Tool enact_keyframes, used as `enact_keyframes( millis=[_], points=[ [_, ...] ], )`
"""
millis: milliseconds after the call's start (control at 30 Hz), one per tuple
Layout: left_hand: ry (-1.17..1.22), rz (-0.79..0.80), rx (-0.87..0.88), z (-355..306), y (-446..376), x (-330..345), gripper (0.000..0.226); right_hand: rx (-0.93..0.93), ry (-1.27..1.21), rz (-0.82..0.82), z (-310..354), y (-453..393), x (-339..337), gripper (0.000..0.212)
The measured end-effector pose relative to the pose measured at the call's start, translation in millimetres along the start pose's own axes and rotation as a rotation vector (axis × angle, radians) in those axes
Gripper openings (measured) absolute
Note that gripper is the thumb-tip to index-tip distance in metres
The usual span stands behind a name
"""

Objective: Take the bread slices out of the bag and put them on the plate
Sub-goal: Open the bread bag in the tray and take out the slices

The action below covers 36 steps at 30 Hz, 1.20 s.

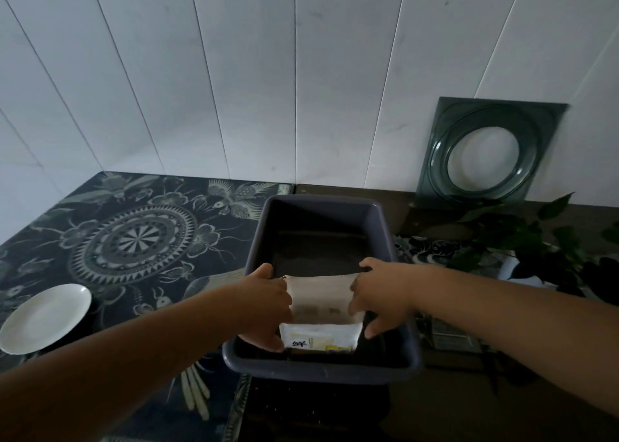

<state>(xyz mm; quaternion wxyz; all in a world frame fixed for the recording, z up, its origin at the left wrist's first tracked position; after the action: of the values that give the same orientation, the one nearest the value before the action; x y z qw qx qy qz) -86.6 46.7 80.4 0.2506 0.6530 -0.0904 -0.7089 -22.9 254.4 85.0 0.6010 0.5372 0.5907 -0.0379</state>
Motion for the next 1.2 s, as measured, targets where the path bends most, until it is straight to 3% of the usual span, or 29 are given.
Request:
enact_keyframes(
  millis=[133,333,433,600,667,867,1067,1200],
  points=[
    [0.036,-0.049,-0.023,1.3,1.8,2.7,0.048,-0.041,-0.02,-0.061,10.7,0.4,-2.0,0.043],
    [0.106,-0.058,-0.026,11.8,11.4,16.7,0.046,-0.001,-0.035,0.015,11.1,12.0,-2.1,0.046],
    [0.147,-0.154,-0.015,5.8,10.4,19.7,0.047,0.036,-0.098,0.063,13.2,6.7,-8.5,0.041],
    [0.162,-0.309,0.023,-4.5,11.9,20.4,0.039,0.061,-0.124,-0.118,26.2,-23.6,-50.3,0.017],
    [0.137,-0.378,0.049,-9.3,13.6,21.3,0.032,0.133,-0.159,-0.072,30.2,-44.7,-60.5,0.012],
    [0.134,-0.438,-0.051,-15.7,22.7,25.4,0.027,0.14,-0.223,0.297,49.1,-101.6,-44.7,0.044],
    [0.264,-0.483,-0.024,-20.8,32.2,23.1,0.04,0.146,-0.308,0.18,60.3,-113.5,-25.7,0.046],
    [0.28,-0.511,-0.024,-21.6,33.6,27.5,0.042,0.226,-0.373,0.264,56.8,-125.5,-13.7,0.045]
  ],
)
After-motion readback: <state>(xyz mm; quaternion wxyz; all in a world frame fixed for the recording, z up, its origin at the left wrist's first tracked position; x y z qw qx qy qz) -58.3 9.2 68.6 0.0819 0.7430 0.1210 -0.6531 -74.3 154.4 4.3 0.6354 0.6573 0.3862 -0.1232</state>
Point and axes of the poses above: each hand's wrist, its own y-axis away from the middle knuckle, its own x-axis out of the palm, z = x × y, the point moved 3 cm from there along -y, towards the middle knuckle, and after that the axes turned 10 degrees about y, right-handed, at the moved point
